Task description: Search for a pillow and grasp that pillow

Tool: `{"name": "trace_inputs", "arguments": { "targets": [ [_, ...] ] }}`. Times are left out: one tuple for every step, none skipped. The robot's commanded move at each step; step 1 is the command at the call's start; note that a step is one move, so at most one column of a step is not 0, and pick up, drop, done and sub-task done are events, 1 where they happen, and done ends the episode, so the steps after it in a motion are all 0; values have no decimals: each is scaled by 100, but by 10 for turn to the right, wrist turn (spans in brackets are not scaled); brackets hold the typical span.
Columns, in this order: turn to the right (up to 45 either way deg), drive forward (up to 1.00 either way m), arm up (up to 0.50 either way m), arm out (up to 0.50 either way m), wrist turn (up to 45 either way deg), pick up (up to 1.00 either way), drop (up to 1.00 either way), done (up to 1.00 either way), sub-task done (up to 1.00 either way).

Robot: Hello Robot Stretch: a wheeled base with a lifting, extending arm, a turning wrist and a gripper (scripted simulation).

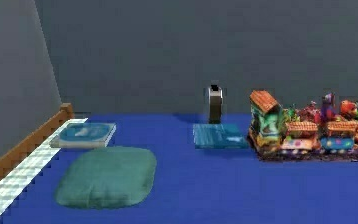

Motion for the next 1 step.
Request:
{"name": "trace_inputs", "arguments": {
  "targets": [
    [-450,0,0,0,0,0,0,0,0]
  ]
}}
